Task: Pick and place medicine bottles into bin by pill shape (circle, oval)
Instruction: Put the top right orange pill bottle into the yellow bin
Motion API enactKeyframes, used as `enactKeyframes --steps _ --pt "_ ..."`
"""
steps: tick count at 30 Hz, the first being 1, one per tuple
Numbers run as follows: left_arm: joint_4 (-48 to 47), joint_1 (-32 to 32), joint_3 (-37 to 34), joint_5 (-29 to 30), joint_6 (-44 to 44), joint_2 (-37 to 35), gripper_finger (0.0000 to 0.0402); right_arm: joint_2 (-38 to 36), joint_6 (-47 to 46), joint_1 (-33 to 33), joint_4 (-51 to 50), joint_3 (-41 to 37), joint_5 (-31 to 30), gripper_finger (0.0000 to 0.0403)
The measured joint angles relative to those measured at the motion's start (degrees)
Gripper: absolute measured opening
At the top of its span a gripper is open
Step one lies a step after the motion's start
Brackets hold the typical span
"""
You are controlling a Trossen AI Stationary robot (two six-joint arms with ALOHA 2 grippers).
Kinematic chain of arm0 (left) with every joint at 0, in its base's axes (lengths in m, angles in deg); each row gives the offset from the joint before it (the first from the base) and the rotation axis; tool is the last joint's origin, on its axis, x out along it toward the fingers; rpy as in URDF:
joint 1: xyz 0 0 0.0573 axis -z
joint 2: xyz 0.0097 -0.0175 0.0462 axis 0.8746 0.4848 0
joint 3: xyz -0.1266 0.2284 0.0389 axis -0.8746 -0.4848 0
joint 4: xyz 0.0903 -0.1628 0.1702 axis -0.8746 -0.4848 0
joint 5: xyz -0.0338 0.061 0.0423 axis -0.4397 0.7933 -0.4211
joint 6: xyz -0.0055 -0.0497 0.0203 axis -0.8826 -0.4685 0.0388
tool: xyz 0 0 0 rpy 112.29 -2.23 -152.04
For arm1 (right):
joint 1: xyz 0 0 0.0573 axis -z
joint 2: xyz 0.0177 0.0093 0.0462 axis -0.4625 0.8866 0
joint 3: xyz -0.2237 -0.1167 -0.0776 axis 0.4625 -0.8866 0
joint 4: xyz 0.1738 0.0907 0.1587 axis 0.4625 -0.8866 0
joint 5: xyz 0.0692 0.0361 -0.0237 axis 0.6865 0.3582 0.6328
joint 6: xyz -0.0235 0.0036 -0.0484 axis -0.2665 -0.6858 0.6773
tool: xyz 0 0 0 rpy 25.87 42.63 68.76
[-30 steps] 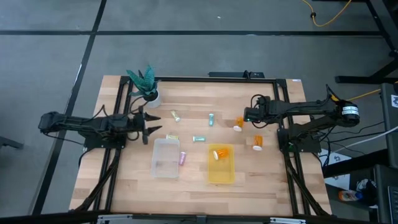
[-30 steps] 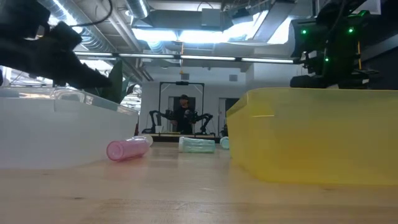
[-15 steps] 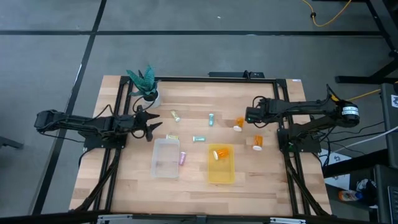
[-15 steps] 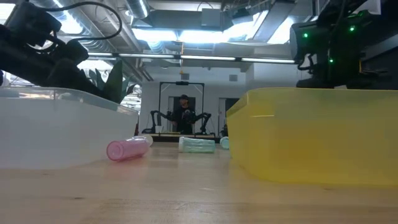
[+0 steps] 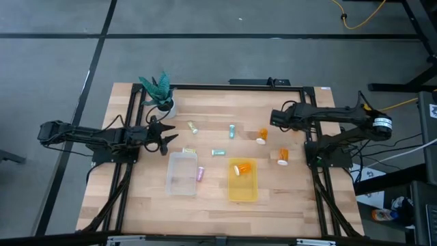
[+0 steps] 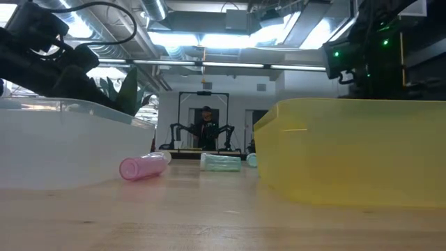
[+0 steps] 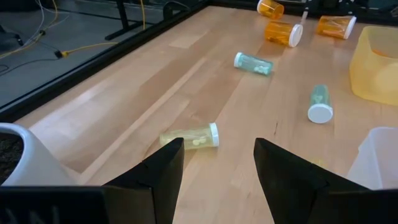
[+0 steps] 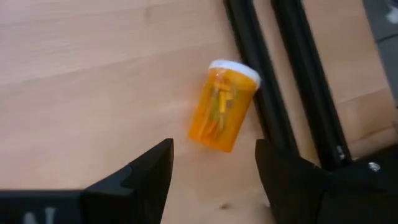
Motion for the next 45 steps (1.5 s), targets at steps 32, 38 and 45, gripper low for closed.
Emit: enactKeyframes --steps 32,38,45 --pt "0.0 0.0 0.0 0.0 3.5 0.0 0.0190 4.2 -6.8 4.6 17.5 -13.2 -3.1 0.0229" --pt "0.0 0.0 0.0 0.0 3.5 0.0 0.0190 4.2 -6.0 4.6 17.5 -13.2 -3.3 0.0229" --pt "0.0 0.0 0.0 0.0 3.5 0.0 0.0190 4.2 -3.3 4.6 17.5 -13.2 -2.3 0.0226"
